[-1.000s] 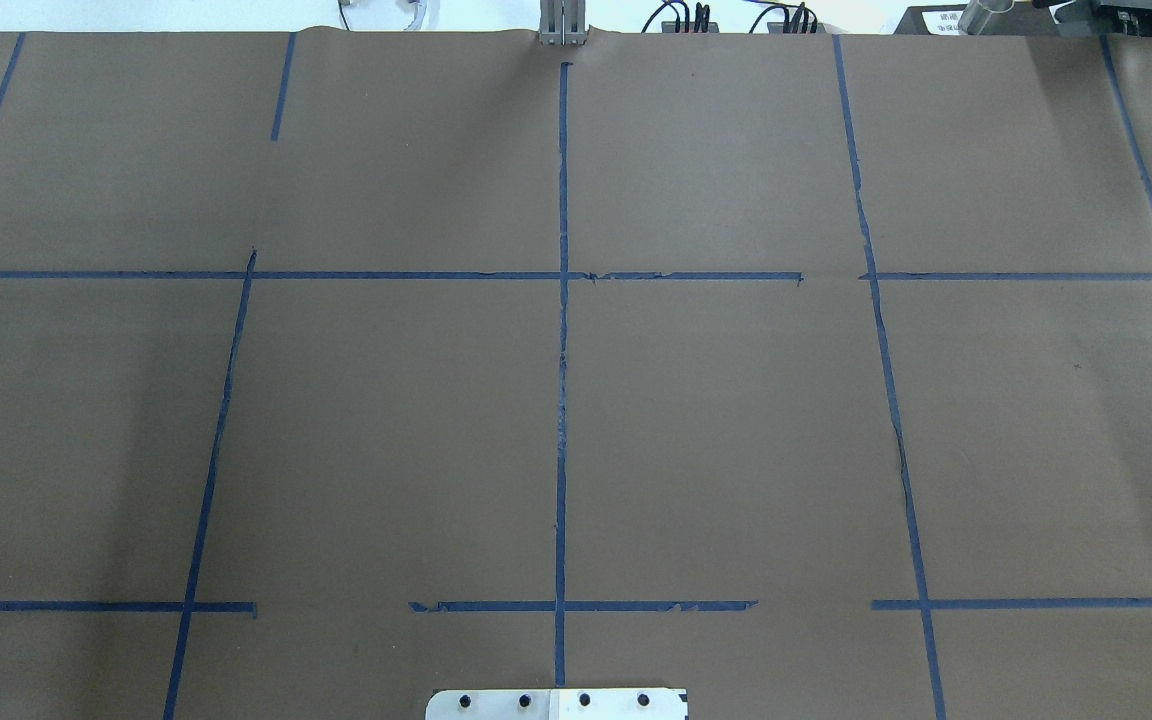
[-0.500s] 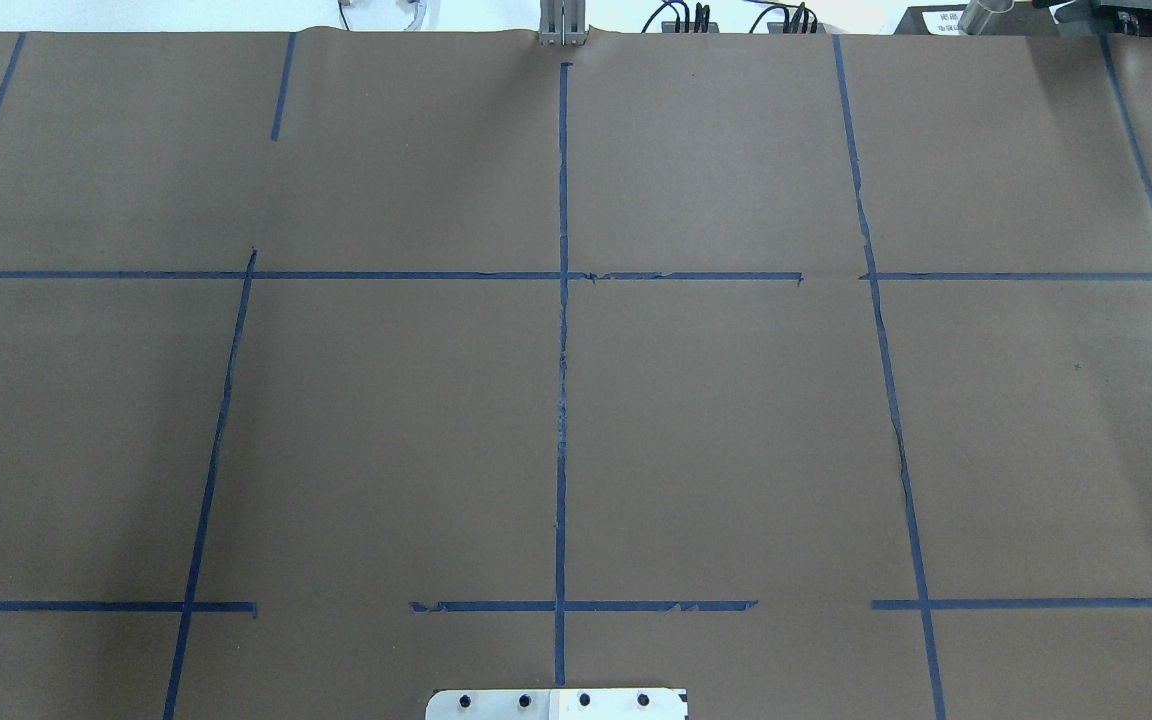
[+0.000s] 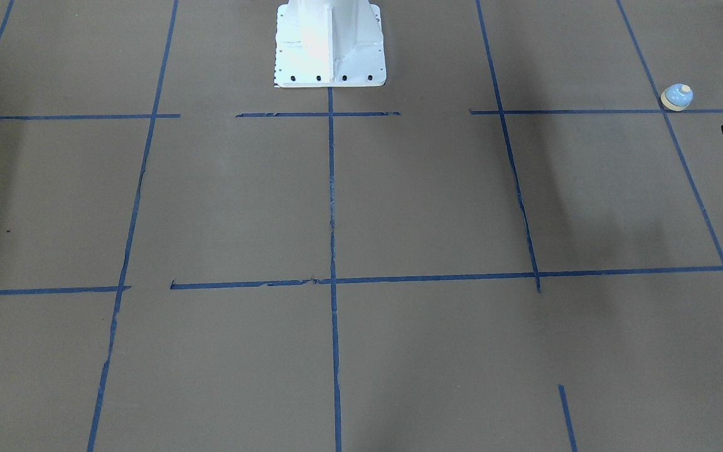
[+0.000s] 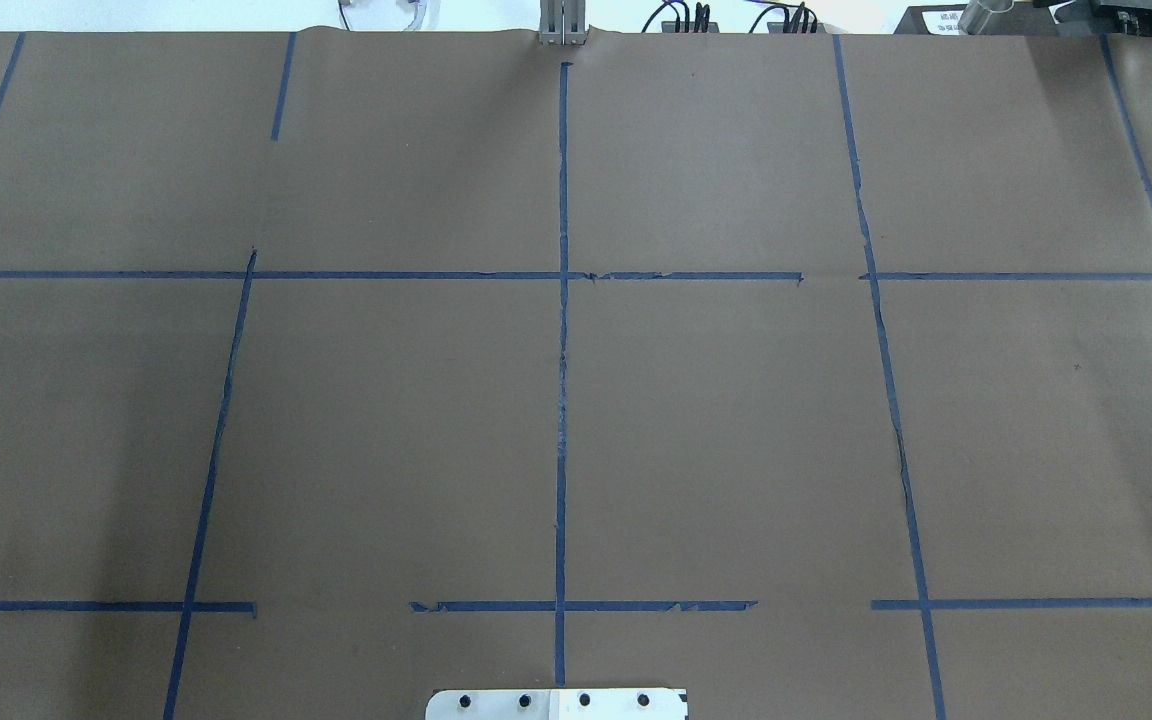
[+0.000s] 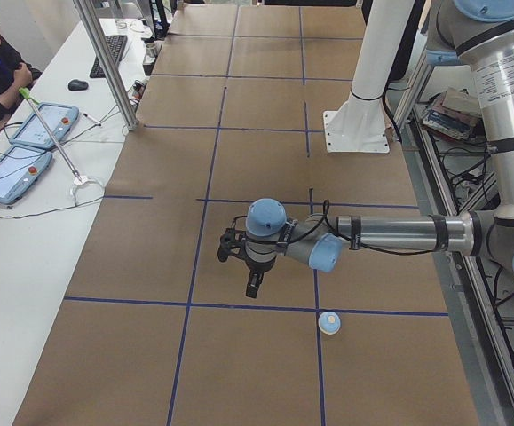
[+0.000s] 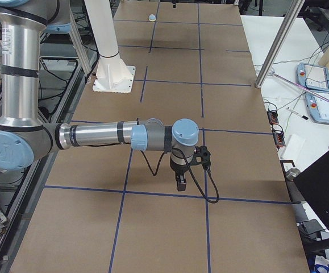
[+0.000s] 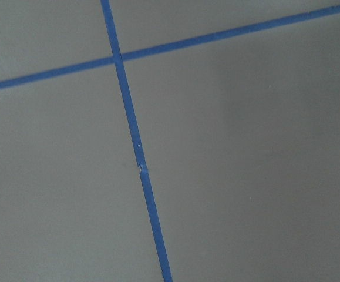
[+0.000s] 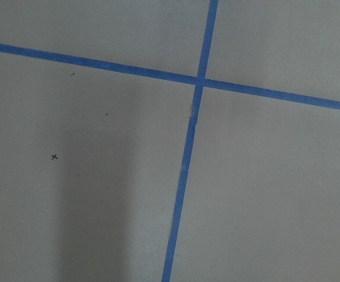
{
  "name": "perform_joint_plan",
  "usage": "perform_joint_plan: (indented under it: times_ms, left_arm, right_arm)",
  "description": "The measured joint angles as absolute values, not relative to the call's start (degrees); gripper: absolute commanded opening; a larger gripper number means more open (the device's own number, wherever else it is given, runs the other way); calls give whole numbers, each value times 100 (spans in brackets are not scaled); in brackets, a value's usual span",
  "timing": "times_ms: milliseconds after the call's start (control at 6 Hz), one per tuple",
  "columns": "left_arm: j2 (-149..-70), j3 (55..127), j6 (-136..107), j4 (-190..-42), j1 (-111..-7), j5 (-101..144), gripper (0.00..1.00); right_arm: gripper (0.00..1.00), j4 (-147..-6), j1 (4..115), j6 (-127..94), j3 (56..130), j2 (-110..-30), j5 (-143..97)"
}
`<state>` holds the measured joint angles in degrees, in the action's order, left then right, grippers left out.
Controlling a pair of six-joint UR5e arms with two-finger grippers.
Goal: Place and press bell with both arms
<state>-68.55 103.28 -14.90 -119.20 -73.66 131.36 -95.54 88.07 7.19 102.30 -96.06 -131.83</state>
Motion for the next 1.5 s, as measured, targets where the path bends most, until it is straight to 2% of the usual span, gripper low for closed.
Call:
perform_joint_plan:
  times_ms: [500, 1000, 1500]
  left_arm:
    - [-5886, 10014, -2425, -13335, -6030, 13016, 100]
    - [-5761, 9449, -2435, -13638, -5260, 12878, 100]
    - [-5757, 9205, -2439, -13677, -4919, 12824, 100]
  right_arm:
    - [100, -9554, 8807, 718, 10254, -9641, -13172]
    - [100, -9547, 8807, 729, 10249, -9667, -13158]
    - [100, -9545, 8807, 729, 10248, -9676, -13151]
